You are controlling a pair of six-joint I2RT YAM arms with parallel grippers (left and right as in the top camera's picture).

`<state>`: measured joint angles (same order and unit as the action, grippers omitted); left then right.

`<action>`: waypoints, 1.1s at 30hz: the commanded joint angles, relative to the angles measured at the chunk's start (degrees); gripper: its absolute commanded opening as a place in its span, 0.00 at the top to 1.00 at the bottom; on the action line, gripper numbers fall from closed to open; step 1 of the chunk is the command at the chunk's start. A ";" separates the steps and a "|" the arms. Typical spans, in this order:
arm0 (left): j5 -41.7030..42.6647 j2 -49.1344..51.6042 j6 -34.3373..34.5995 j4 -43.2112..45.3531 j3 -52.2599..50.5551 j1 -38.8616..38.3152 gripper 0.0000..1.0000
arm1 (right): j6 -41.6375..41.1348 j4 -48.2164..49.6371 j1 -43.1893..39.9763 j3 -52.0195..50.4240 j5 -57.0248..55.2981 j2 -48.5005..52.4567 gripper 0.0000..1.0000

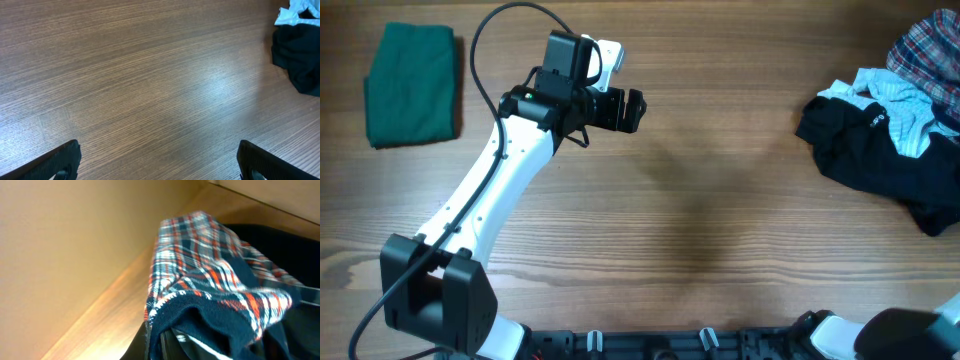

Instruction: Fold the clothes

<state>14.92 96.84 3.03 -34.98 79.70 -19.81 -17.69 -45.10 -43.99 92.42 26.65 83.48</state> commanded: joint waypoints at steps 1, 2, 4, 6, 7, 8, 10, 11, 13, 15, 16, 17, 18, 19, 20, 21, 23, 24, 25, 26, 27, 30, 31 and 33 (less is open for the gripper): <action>0.46 -1.27 0.04 0.02 -0.28 0.07 0.00 | 1.66 0.09 2.36 1.49 5.68 -5.09 0.96; 0.46 -1.27 0.04 0.02 -0.28 0.07 0.00 | 1.70 0.20 3.30 1.49 6.58 -5.81 0.96; 0.46 -1.27 0.04 0.17 -0.28 0.09 0.00 | 2.95 0.87 6.05 1.49 9.51 -6.91 0.96; 0.42 -1.27 0.07 0.70 -0.28 0.37 0.00 | 4.13 1.81 10.82 1.49 12.04 -7.56 0.96; 0.44 -1.27 0.09 0.96 -0.28 0.63 0.00 | 4.22 2.27 13.70 1.49 12.04 -7.65 0.96; 0.50 -1.27 0.55 1.57 -0.28 2.10 0.00 | 5.33 4.57 24.92 1.49 11.72 -7.87 0.96; 0.48 -1.27 0.57 1.42 -0.28 3.15 0.00 | 5.27 6.40 31.56 1.64 9.79 -7.87 0.96; 0.48 -1.27 0.98 1.27 -0.28 3.76 0.00 | 5.27 7.08 33.90 1.88 8.96 -7.87 0.96; 0.48 -1.27 2.05 0.90 -0.28 4.83 0.00 | 4.76 9.18 39.34 3.10 6.97 -7.87 0.96; 0.50 -1.27 2.67 0.31 -0.28 6.08 0.00 | 3.69 11.10 43.28 5.38 5.95 -7.98 0.96; 0.50 -1.27 3.04 -0.13 -0.28 6.73 0.00 | 3.72 11.78 44.74 7.02 5.92 -7.98 0.96; 0.50 -1.27 3.52 -0.42 -0.28 7.15 0.00 | 3.72 12.02 45.59 8.44 5.92 -7.98 0.96; 0.59 -1.27 3.56 -0.68 -0.28 7.56 0.00 | 3.58 12.11 46.86 11.06 5.46 -7.96 0.96; 0.66 -1.27 3.65 -0.87 -0.28 7.93 0.00 | 3.56 12.22 47.74 12.90 4.79 -7.96 0.96; 0.68 -1.27 3.67 -0.90 -0.28 8.11 0.00 | 3.54 12.52 48.46 14.49 4.28 -7.96 0.96; 0.66 -1.27 3.65 -0.87 -0.28 8.11 0.00 | 3.52 12.74 49.05 16.02 4.17 -7.98 0.96; 0.44 -1.27 3.63 -0.48 -0.28 8.11 0.00 | 2.19 13.73 49.92 18.49 4.20 -7.96 0.96; 0.15 -1.27 3.63 -0.26 -0.28 8.11 0.00 | 1.44 14.67 50.18 18.75 4.20 -7.96 0.96; -0.52 -1.27 3.67 -0.04 -0.28 8.24 0.00 | 0.52 15.56 50.36 18.86 4.20 -7.96 0.96; -1.64 -1.27 3.69 0.33 -0.28 8.59 0.00 | -0.83 16.87 50.69 18.88 4.22 -7.89 0.96; -2.25 -1.27 3.72 0.59 -0.28 8.98 0.00 | -1.55 17.81 50.90 18.88 4.24 -7.65 0.96; -2.75 -1.27 5.49 1.79 -0.28 11.67 0.00 | -5.35 24.06 52.00 18.88 4.31 -6.82 0.96; -2.75 -1.27 6.75 1.97 -0.28 12.85 0.00 | -6.47 27.26 52.54 18.88 4.39 -6.54 0.96; -2.49 -1.27 8.46 1.81 -0.28 15.52 0.00 | -8.70 34.42 53.92 18.91 3.32 -5.95 0.96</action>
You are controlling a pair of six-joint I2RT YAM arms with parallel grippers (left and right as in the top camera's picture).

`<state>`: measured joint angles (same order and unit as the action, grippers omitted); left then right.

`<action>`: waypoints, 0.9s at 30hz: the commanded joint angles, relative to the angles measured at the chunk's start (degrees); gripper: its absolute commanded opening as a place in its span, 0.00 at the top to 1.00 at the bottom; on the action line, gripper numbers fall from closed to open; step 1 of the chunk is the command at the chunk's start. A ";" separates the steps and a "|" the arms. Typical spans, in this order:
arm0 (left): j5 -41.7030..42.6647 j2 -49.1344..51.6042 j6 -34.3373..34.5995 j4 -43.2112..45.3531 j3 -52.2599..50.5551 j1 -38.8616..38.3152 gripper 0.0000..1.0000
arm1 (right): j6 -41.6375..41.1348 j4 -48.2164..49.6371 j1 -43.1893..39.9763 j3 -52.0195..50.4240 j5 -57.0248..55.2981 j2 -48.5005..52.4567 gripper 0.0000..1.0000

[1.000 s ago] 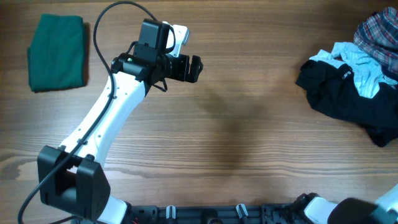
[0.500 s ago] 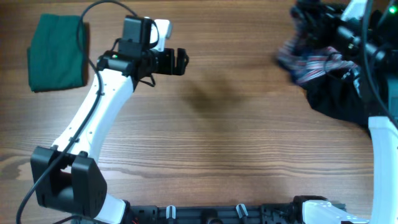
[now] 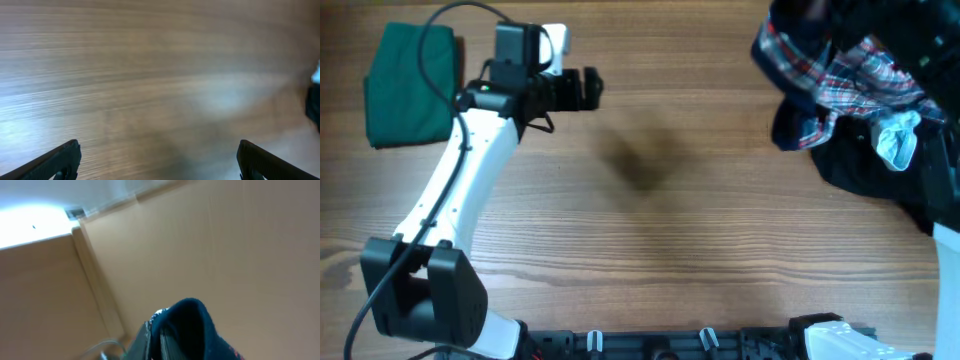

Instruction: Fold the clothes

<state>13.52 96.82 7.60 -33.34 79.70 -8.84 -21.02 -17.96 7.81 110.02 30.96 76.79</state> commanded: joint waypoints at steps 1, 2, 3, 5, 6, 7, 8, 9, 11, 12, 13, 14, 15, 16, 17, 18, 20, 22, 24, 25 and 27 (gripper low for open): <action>-0.79 -1.25 4.07 -0.02 -0.28 5.64 0.00 | -6.88 10.32 2.89 1.29 -2.36 1.09 0.96; -0.48 -1.25 4.02 -0.28 -0.28 6.62 0.00 | -8.44 13.38 3.78 1.29 -4.04 1.51 0.96; -0.48 -1.25 4.02 -0.48 -0.28 7.45 0.00 | -9.57 15.98 4.70 1.31 -5.79 1.97 0.96; -0.48 -1.25 4.00 -0.59 -0.28 8.76 0.00 | -10.84 20.28 6.84 1.29 -9.53 3.08 0.96; -0.48 -1.25 4.00 -0.50 -0.28 9.53 0.00 | -10.97 21.57 7.93 1.31 -11.19 3.58 0.96; -0.50 -1.25 4.00 -0.33 -0.28 10.03 0.00 | -10.97 22.23 8.81 1.31 -12.44 3.89 0.96; -0.48 -1.25 4.02 -0.04 -0.28 10.73 0.00 | -10.86 22.88 10.27 1.31 -14.58 4.42 0.96; -0.44 -1.25 4.07 0.24 -0.28 11.50 0.00 | -10.62 23.15 11.04 1.31 -15.65 4.59 0.96; -0.02 -1.25 4.04 0.81 -0.28 12.98 0.00 | -9.99 23.91 12.61 1.31 -17.92 4.98 0.96; 0.61 -1.25 4.04 0.98 -0.28 13.75 0.00 | -9.86 24.81 13.27 1.31 -18.36 5.14 0.96; 1.42 -1.25 4.04 1.01 -0.28 14.43 0.00 | -9.81 25.92 13.79 1.31 -18.32 5.14 0.96; 1.97 -1.25 4.02 1.01 -0.28 15.06 0.00 | -9.79 27.19 14.34 1.31 -18.32 5.14 0.96; 2.12 -1.25 4.02 0.98 -0.28 15.43 0.00 | -9.79 28.46 14.93 1.44 -18.32 5.14 0.96; 2.12 -1.25 4.02 0.98 -0.28 15.96 0.00 | -9.79 29.29 15.56 1.86 -18.32 5.14 0.96; 2.12 -1.25 4.02 0.98 -0.28 16.31 0.00 | -9.46 29.57 16.39 2.71 -18.36 5.14 0.96; 2.12 -1.25 4.02 0.98 -0.28 16.63 0.00 | -8.63 29.46 17.03 3.52 -18.62 5.14 0.96; 2.12 -1.25 4.02 0.98 -0.28 17.18 0.00 | -7.58 28.50 17.42 4.63 -19.19 5.11 0.96; 2.12 -1.25 4.02 0.87 -0.28 17.70 0.00 | -7.13 25.53 17.33 5.70 -20.35 5.07 0.96; 2.12 -1.25 4.02 0.76 -0.28 18.10 0.00 | -4.13 20.44 17.00 6.67 -23.65 5.05 0.96; 2.12 -1.25 4.02 0.72 -0.28 18.12 0.00 | -3.04 18.64 16.76 6.91 -24.87 4.92 0.96; 2.12 -1.25 4.00 0.70 -0.28 18.12 0.00 | -0.74 13.66 15.13 7.45 -28.94 4.26 0.96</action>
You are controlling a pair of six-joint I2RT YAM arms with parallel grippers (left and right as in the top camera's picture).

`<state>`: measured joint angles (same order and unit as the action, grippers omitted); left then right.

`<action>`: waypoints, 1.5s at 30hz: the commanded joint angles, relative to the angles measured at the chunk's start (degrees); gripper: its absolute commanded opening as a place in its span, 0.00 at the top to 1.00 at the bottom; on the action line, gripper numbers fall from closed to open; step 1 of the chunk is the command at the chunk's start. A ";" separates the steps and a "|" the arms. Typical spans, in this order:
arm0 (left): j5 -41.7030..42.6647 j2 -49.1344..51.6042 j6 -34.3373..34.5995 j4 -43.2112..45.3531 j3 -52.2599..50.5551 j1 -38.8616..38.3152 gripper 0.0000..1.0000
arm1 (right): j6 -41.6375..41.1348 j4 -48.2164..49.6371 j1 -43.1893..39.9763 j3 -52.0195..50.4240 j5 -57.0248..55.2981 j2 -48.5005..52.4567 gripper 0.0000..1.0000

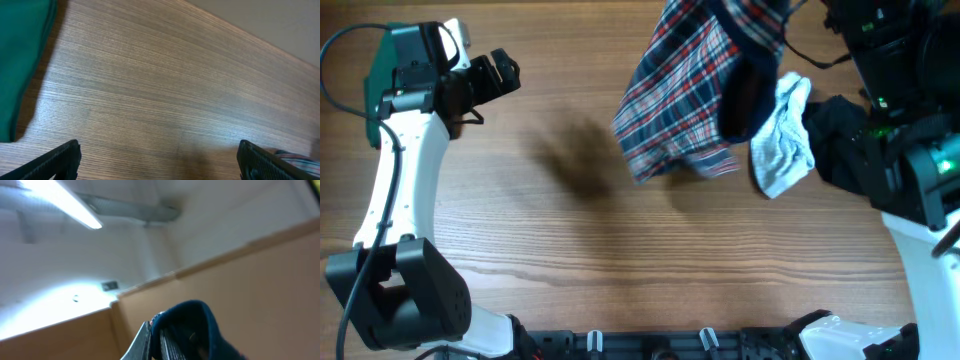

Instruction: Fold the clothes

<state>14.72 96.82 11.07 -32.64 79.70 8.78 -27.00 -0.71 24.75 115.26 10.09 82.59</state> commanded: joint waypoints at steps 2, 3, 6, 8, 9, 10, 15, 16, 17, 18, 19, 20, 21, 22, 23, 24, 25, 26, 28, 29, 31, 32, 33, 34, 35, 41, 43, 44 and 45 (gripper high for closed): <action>0.94 -1.25 0.55 0.00 -0.28 0.50 0.00 | 6.08 -7.37 -4.74 2.40 -11.56 -2.64 0.96; 0.92 -1.25 0.55 0.02 -0.28 0.50 0.00 | 6.08 -9.22 -6.58 2.54 -12.55 -3.23 0.96; 0.94 -1.25 0.55 0.07 -0.28 0.48 0.00 | 5.86 -15.30 -13.73 2.60 -12.90 -5.27 0.96; 0.94 -1.25 0.55 0.04 -0.28 0.48 0.00 | 5.70 -18.64 -18.01 2.60 -12.90 -6.05 0.96; 0.94 -1.25 0.55 0.02 -0.28 0.48 0.00 | 5.57 -20.33 -20.55 2.60 -12.90 -6.32 0.95; 0.94 -1.25 0.55 0.02 -0.28 0.48 0.00 | 5.53 -22.03 -23.10 2.60 -12.90 -6.38 0.96; 1.01 -1.25 0.55 0.02 -0.28 0.44 0.00 | 2.80 -29.20 -36.59 2.58 -10.86 -5.07 0.96; 1.36 -1.25 0.55 0.07 -0.28 0.44 0.00 | 2.64 -30.36 -39.82 2.58 -9.07 -4.24 0.96; 1.70 -1.25 0.55 0.09 -0.28 0.44 0.00 | 2.60 -31.12 -42.42 2.58 -7.52 -3.37 0.96; 2.23 -1.25 0.55 0.13 -0.28 0.44 0.00 | 2.58 -31.65 -44.41 2.58 -6.21 -2.60 0.96; 2.75 -1.25 0.55 0.24 -0.28 0.44 0.00 | 2.51 -32.30 -46.84 2.58 -3.82 -1.55 0.96; 3.26 -1.25 0.57 0.28 -0.28 0.44 0.00 | 2.56 -33.14 -49.57 2.58 -0.61 -0.02 0.96; 3.69 -1.25 0.52 0.31 -0.28 0.44 0.00 | 2.58 -34.01 -51.10 2.58 1.07 1.05 0.96; 3.85 -1.25 0.55 0.31 -0.28 0.44 0.00 | 2.62 -36.04 -53.05 2.58 3.34 2.84 0.96; 3.89 -1.25 0.55 0.31 -0.28 0.44 0.00 | 2.69 -37.64 -53.94 2.58 4.50 4.07 0.96; 3.89 -1.25 0.55 0.28 -0.28 0.44 0.00 | 2.95 -39.93 -54.75 2.58 6.01 5.68 0.96; 3.89 -1.25 0.55 0.28 -0.28 0.44 0.00 | 3.04 -43.06 -55.23 2.58 7.48 7.65 0.96; 3.89 -1.25 0.55 0.28 -0.28 0.44 0.00 | 3.28 -45.20 -55.23 2.58 8.33 9.14 0.90; 3.89 -1.25 0.55 0.28 -0.28 0.46 0.00 | 6.80 -48.72 -55.12 2.58 11.21 11.76 0.43; 3.89 -1.25 0.55 0.28 -0.28 0.46 0.00 | 8.20 -49.72 -55.01 2.58 12.09 12.55 0.15; 3.89 -1.25 0.55 0.28 -0.28 0.44 0.00 | 10.64 -52.13 -54.82 2.58 12.48 14.05 0.01; 3.91 -1.25 0.55 0.31 -0.28 0.44 0.00 | 11.06 -52.61 -54.82 2.58 12.46 14.23 0.01; 3.89 -1.25 0.55 0.28 -0.28 0.44 0.00 | 12.07 -52.94 -54.84 2.58 12.50 14.29 0.00; 3.89 -1.25 0.55 0.31 -0.28 0.46 0.00 | 12.50 -52.94 -54.82 2.60 12.48 14.23 0.01; 3.89 -1.25 0.55 0.31 -0.28 0.44 0.00 | 13.44 -52.89 -54.82 2.60 12.74 13.73 0.01; 3.89 -1.25 0.55 0.31 -0.28 0.44 0.00 | 18.14 -53.40 -54.75 2.60 19.45 10.14 0.00; 3.87 -1.25 0.55 0.31 -0.28 0.46 0.00 | 19.76 -54.45 -54.38 2.60 22.10 9.51 0.00; 3.85 -1.25 0.55 0.31 -0.28 0.46 0.00 | 20.11 -55.17 -54.12 2.60 22.95 9.40 0.01; 3.87 -1.25 0.55 0.31 -0.28 0.46 0.00 | 20.74 -56.00 -53.81 2.60 23.67 9.38 0.00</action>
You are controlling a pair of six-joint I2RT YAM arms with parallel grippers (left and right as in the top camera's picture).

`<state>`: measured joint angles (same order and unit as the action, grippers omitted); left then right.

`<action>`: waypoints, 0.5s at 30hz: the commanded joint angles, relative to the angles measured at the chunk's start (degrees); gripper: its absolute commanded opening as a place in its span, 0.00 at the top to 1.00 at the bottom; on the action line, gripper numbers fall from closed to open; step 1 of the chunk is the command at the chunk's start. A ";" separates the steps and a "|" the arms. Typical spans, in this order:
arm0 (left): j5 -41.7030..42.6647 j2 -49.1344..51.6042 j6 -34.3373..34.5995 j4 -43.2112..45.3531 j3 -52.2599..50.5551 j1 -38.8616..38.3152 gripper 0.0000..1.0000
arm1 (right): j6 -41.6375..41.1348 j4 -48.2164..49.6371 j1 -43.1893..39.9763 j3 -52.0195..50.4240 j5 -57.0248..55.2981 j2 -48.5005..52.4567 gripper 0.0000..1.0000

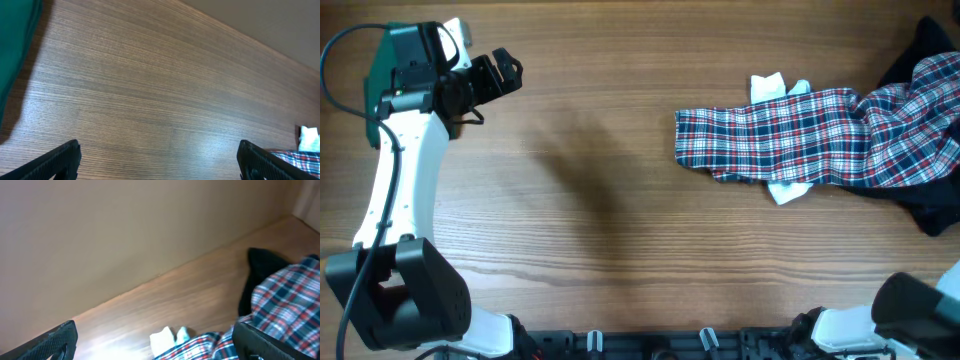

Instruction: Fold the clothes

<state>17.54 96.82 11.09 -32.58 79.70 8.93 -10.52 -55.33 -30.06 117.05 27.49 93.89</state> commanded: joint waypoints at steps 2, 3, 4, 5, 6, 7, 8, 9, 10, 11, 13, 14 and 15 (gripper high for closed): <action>1.05 -1.25 0.52 0.22 -0.28 0.31 0.00 | 4.94 -3.63 1.90 0.72 6.67 -1.81 0.00; 1.05 -1.25 0.52 0.22 -0.28 0.31 0.00 | 5.27 -4.39 2.34 0.63 6.67 -1.62 0.01; 1.05 -1.25 0.52 0.20 -0.28 0.31 0.00 | 5.75 -4.98 2.58 0.63 6.67 -1.49 0.01; 1.05 -1.25 0.52 0.20 -0.28 0.31 0.00 | 6.23 -5.60 2.89 0.59 6.45 -1.29 0.01; 1.05 -1.25 0.52 0.20 -0.28 0.31 0.00 | 6.03 -5.99 3.28 0.59 5.57 -0.96 0.00; 1.05 -1.25 0.52 0.20 -0.28 0.31 0.00 | 5.95 -6.25 3.45 0.59 4.96 -0.72 0.00; 1.05 -1.25 0.52 0.20 -0.28 0.31 0.00 | 5.95 -6.54 3.54 0.59 4.11 -0.44 0.01; 1.05 -1.25 0.52 0.20 -0.28 0.31 0.00 | 5.92 -6.78 3.54 0.59 3.67 -0.22 0.00; 1.05 -1.25 0.52 0.20 -0.28 0.31 0.00 | 5.92 -7.02 3.54 0.59 3.02 0.07 0.00; 1.05 -1.25 0.52 0.20 -0.28 0.31 0.00 | 5.90 -7.15 3.54 0.59 1.77 0.33 0.00; 1.05 -1.25 0.52 0.20 -0.28 0.31 0.00 | 5.90 -7.26 3.54 0.59 -0.46 0.66 0.00; 1.05 -1.25 0.52 0.20 -0.28 0.31 0.00 | 5.92 -7.28 3.54 0.59 -1.73 0.81 0.00; 1.05 -1.25 0.52 0.20 -0.28 0.31 0.00 | 5.95 -7.30 3.54 0.59 -2.40 0.94 0.01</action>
<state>17.74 96.82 11.09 -32.58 79.70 8.93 -5.85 -62.46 -26.65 117.08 29.47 93.19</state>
